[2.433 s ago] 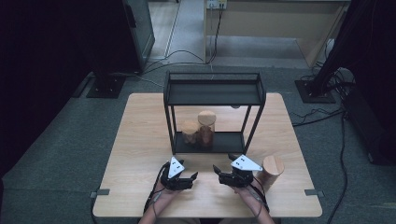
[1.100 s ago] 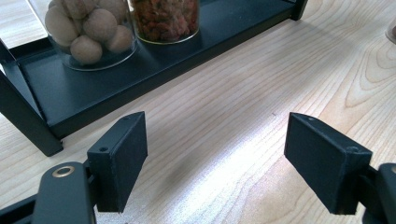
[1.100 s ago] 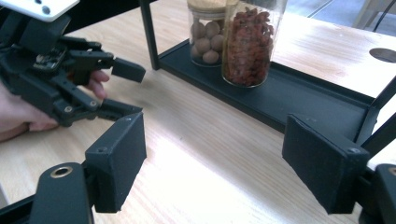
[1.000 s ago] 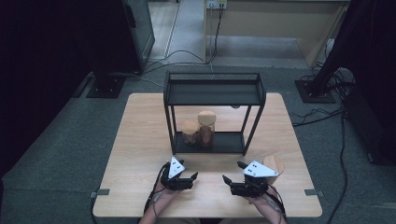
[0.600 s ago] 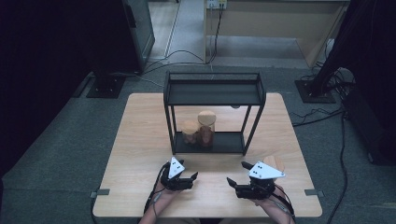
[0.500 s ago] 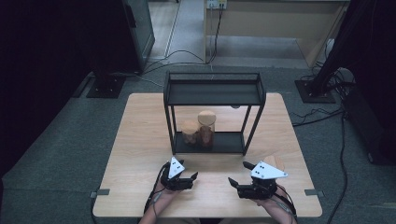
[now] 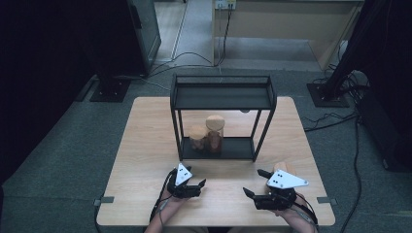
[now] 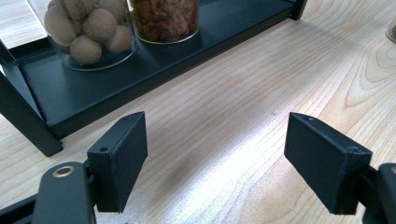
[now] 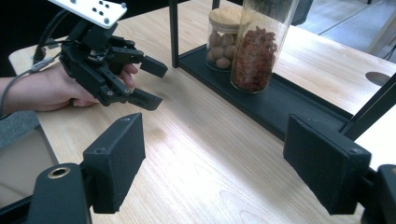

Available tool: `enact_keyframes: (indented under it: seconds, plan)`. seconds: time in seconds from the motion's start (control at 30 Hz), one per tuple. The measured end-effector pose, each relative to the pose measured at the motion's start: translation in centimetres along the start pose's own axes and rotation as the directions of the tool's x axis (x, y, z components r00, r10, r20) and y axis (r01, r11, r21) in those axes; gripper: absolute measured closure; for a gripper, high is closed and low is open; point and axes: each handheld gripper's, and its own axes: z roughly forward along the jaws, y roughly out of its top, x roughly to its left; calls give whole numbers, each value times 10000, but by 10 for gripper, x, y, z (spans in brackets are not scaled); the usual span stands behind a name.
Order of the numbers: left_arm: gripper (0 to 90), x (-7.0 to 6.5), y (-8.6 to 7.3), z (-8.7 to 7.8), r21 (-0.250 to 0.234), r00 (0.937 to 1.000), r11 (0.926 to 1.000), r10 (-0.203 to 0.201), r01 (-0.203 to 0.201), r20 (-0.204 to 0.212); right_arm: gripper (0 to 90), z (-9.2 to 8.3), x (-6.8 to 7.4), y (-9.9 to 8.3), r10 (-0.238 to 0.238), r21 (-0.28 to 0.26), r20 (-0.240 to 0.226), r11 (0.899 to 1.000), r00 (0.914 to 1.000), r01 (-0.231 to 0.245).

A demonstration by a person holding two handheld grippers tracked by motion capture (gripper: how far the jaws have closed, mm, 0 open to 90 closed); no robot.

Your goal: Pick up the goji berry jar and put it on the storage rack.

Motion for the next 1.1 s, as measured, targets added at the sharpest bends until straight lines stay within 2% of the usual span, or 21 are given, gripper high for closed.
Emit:
enact_keyframes:
  seconds: [0.2, 0.37, 0.8, 1.1]
  plan:
    - [214, 0, 0, 0, -14, 10000, 10000, 11, -11, -11, 206, -10, -3, 0, -12, -26, 119, 10000, 9999, 12]
    - [214, 0, 0, 0, -14, 10000, 10000, 21, -21, -7, 206, -18, -8, -1, -240, -50, -77, 9997, 9997, 240]
    - [214, 0, 0, 0, 3, 10000, 10000, 32, -32, -4, 206, -29, -12, -3, -501, -139, -40, 9987, 9987, 500]
    - [214, 0, 0, 0, 3, 10000, 10000, 36, -36, -5, 206, -37, -14, -2, -589, 11, -48, 9983, 9983, 589]
